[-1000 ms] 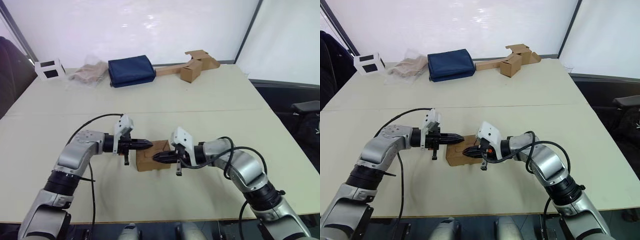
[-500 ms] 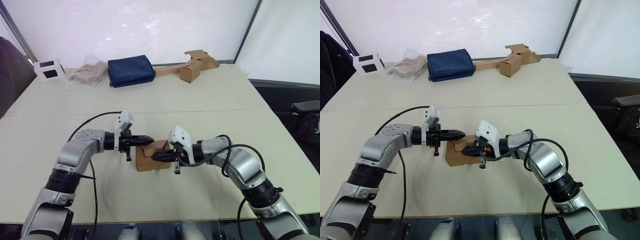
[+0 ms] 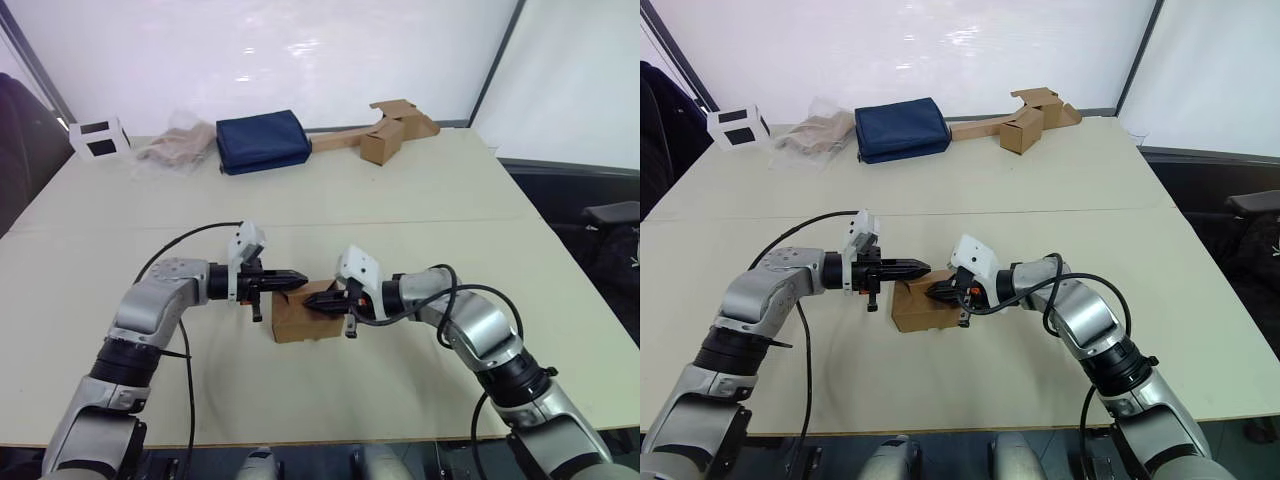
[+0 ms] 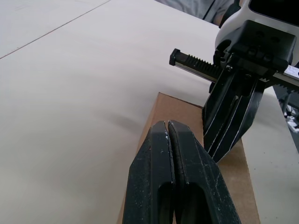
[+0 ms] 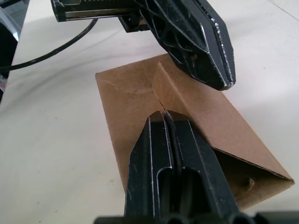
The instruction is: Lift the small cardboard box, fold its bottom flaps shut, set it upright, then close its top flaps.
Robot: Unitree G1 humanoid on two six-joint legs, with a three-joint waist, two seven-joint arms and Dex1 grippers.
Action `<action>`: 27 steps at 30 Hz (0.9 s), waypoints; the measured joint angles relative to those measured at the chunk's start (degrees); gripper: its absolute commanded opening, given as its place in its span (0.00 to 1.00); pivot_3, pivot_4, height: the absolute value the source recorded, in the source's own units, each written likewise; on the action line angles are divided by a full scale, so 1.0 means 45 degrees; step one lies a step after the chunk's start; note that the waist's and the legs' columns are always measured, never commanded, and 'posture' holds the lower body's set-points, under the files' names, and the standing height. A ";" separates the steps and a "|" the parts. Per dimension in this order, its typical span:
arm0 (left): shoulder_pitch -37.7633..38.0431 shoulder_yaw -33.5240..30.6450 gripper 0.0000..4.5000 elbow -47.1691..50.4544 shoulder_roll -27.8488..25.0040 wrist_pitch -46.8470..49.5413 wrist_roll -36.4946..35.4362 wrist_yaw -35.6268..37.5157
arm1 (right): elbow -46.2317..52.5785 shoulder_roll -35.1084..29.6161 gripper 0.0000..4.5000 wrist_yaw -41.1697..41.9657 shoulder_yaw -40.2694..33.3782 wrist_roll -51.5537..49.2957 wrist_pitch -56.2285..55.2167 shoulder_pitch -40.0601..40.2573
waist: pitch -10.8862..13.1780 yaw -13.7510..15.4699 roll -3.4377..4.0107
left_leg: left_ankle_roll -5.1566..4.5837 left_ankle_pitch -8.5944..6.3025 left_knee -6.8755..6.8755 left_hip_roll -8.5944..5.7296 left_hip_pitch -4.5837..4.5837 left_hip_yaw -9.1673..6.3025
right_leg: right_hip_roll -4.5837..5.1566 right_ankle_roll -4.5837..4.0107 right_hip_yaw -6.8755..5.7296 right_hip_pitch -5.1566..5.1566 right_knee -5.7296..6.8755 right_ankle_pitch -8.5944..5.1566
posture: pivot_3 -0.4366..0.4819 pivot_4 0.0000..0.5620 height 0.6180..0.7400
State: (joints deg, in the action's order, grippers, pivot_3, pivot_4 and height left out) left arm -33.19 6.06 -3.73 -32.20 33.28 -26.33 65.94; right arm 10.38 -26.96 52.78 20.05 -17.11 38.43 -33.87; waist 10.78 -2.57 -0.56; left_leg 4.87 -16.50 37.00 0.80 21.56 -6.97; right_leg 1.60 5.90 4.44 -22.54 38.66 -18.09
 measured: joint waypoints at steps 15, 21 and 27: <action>0.0516 0.0727 0.01 0.0178 -0.0505 -0.1844 0.1134 0.0524 | 0.0700 -0.0017 0.00 -0.0027 -0.1156 -0.1118 0.1057 -0.0003 | 0.0000 0.0004 0.0001 | -0.0001 -0.0001 -0.0002 0.0000 -0.0002 0.0000 | 0.0002 0.0000 0.0000 0.0008 -0.0007 0.0000 | 0.48 0.27 1.00; 0.0372 -0.0007 0.01 0.0665 -0.0449 -0.0398 0.0193 0.0003 | 0.0791 0.0018 0.00 -0.0556 -0.1962 -0.1460 0.1196 -0.0149 | 0.0005 -0.0001 0.0001 | -0.0001 -0.0001 -0.0002 0.0000 0.0010 -0.0001 | 0.0001 0.0000 -0.0001 -0.0004 -0.0006 0.0000 | 0.48 0.27 1.00; 0.0370 -0.0296 0.01 0.1481 -0.0761 0.0254 -0.0080 -0.0264 | 0.0643 0.0022 0.00 -0.0676 -0.2132 -0.1478 0.1053 -0.0180 | 0.0007 -0.0040 0.0003 | -0.0001 -0.0001 -0.0008 0.0002 0.0010 0.0002 | -0.0001 0.0001 0.0001 -0.0008 -0.0012 0.0001 | 0.48 0.27 1.00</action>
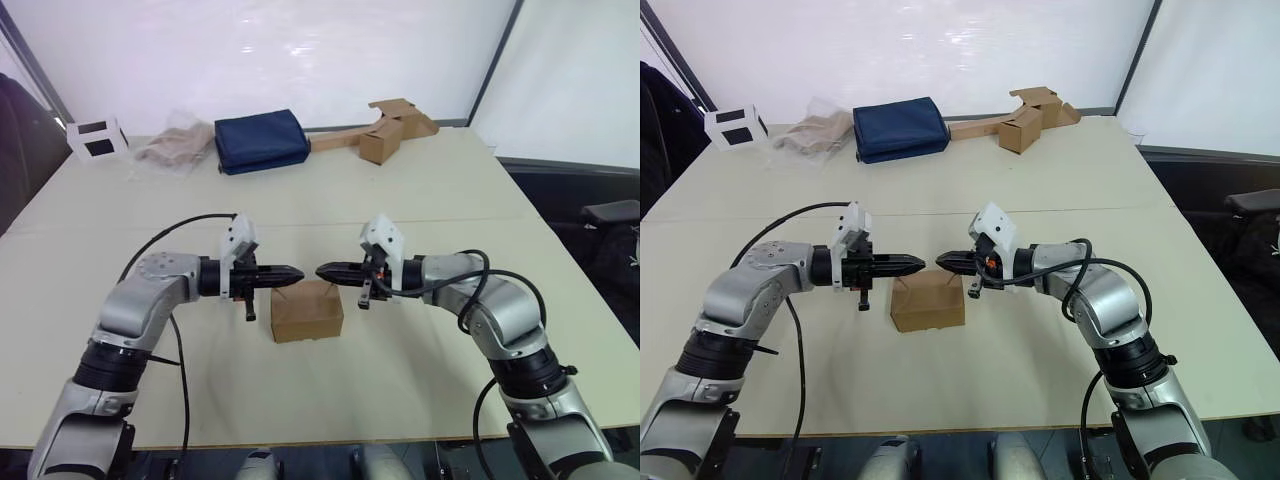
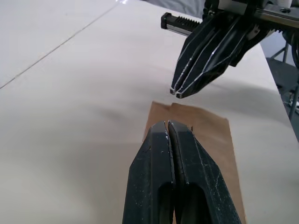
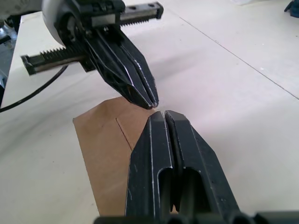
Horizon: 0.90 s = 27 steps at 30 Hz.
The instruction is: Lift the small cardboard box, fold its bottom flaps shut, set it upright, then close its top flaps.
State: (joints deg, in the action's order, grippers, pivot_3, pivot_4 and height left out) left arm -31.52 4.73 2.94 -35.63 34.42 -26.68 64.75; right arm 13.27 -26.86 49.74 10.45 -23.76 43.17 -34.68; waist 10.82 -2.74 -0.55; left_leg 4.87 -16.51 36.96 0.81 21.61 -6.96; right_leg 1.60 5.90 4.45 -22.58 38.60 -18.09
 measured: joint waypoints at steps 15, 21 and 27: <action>0.1106 0.0872 0.01 0.0367 0.0011 -0.0875 0.1045 -0.0575 | -0.1390 0.0132 0.00 0.0296 0.1835 0.1733 -0.2439 0.0744 | -0.0019 0.0039 0.0012 | 0.0001 -0.0001 -0.0009 -0.0001 -0.0049 0.0003 | 0.0005 0.0002 -0.0001 0.0063 -0.0027 0.0001 | 0.48 0.27 1.00; 0.1130 -0.0131 0.01 0.0757 0.0076 0.0095 0.0173 -0.1314 | -0.0836 0.0206 0.00 0.0064 0.0221 0.0315 -0.0706 0.0457 | 0.0003 0.0046 0.0010 | 0.0001 0.0000 -0.0009 0.0000 0.0006 -0.0006 | 0.0008 0.0002 -0.0005 0.0010 -0.0027 0.0001 | 0.48 0.27 1.00; 0.2109 -0.1509 0.01 0.2441 -0.0625 0.0531 -0.0378 -0.1911 | 0.1727 -0.1471 0.00 0.0431 -0.1305 -0.1358 0.0933 0.0565 | 0.0005 0.0035 0.0012 | 0.0000 -0.0002 -0.0024 0.0001 0.0046 -0.0026 | 0.0012 0.0002 -0.0022 -0.0014 -0.0062 0.0001 | 0.48 0.27 1.00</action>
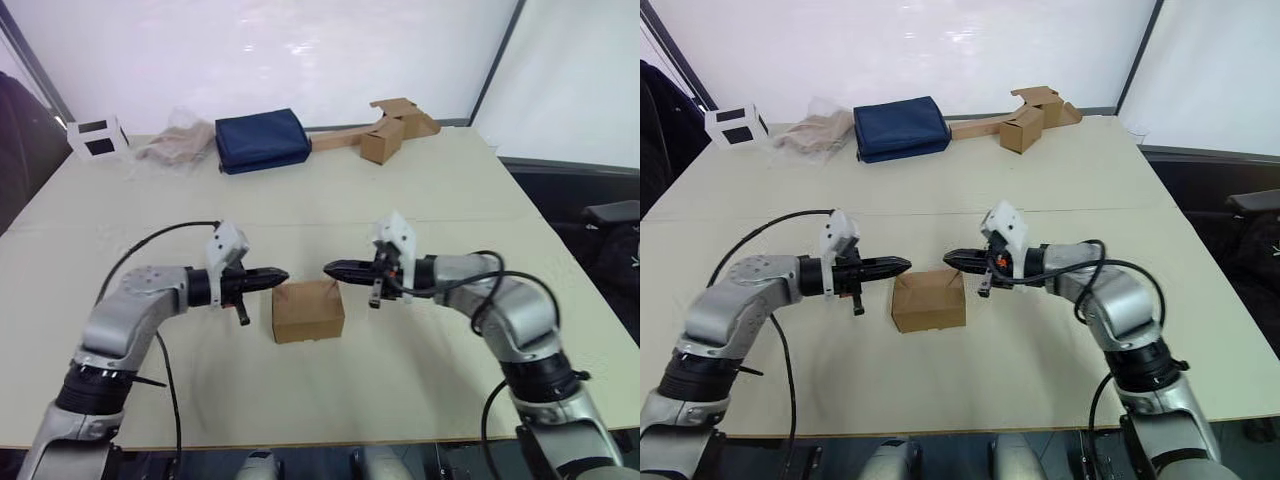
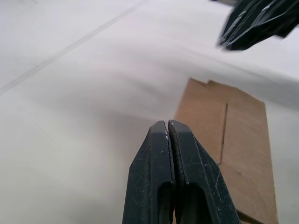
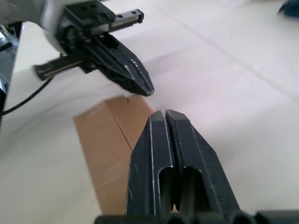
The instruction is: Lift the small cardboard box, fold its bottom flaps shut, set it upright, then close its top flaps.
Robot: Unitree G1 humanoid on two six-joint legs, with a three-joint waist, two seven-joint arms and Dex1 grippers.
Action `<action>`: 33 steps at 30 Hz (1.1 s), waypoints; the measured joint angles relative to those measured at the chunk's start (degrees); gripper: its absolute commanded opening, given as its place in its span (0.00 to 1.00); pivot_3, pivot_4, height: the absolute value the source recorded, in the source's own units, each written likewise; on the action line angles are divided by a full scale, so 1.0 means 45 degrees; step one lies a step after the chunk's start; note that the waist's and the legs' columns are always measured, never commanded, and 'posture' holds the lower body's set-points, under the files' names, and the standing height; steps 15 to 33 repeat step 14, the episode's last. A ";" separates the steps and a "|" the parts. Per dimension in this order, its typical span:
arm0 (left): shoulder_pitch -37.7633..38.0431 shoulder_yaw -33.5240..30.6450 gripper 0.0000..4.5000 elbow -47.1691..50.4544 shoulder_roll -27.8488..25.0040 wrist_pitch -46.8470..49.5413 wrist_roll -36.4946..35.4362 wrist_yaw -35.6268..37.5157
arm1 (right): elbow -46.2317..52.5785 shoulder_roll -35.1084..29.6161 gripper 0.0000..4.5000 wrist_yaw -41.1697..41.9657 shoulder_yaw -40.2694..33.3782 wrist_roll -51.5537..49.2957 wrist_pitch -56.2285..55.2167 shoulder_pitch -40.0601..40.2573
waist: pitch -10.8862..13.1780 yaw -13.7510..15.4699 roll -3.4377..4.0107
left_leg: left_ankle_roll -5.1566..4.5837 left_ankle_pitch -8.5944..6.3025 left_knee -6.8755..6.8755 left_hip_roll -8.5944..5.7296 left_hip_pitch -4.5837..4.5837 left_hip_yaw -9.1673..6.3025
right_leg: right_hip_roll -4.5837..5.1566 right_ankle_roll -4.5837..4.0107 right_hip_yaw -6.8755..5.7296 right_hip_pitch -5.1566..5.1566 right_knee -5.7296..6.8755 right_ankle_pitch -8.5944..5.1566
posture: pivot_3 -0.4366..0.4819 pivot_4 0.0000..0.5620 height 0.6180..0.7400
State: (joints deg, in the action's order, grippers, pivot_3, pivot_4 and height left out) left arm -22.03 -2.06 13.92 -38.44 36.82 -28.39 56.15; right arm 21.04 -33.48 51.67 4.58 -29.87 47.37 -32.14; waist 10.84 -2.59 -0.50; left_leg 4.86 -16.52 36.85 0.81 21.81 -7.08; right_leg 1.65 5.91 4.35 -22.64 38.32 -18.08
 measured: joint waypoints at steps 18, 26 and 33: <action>0.5014 -0.4295 0.01 0.2419 -0.4012 0.1206 -0.2452 0.2406 | 0.2941 -0.4973 0.00 0.1498 -0.4143 -0.2675 0.1796 0.3952 | 0.0012 0.0032 0.0001 | -0.0009 -0.0006 0.0008 0.0018 0.0036 0.0007 | -0.0009 -0.0012 -0.0016 -0.0005 -0.0042 0.0005 | 0.48 0.27 1.00; 0.5014 -0.4295 0.01 0.2419 -0.4012 0.1206 -0.2452 0.2406 | 0.2941 -0.4973 0.00 0.1498 -0.4143 -0.2675 0.1796 0.3952 | 0.0012 0.0032 0.0001 | -0.0009 -0.0006 0.0008 0.0018 0.0036 0.0007 | -0.0009 -0.0012 -0.0016 -0.0005 -0.0042 0.0005 | 0.48 0.27 1.00; 0.5014 -0.4295 0.01 0.2419 -0.4012 0.1206 -0.2452 0.2406 | 0.2941 -0.4973 0.00 0.1498 -0.4143 -0.2675 0.1796 0.3952 | 0.0012 0.0032 0.0001 | -0.0009 -0.0006 0.0008 0.0018 0.0036 0.0007 | -0.0009 -0.0012 -0.0016 -0.0005 -0.0042 0.0005 | 0.48 0.27 1.00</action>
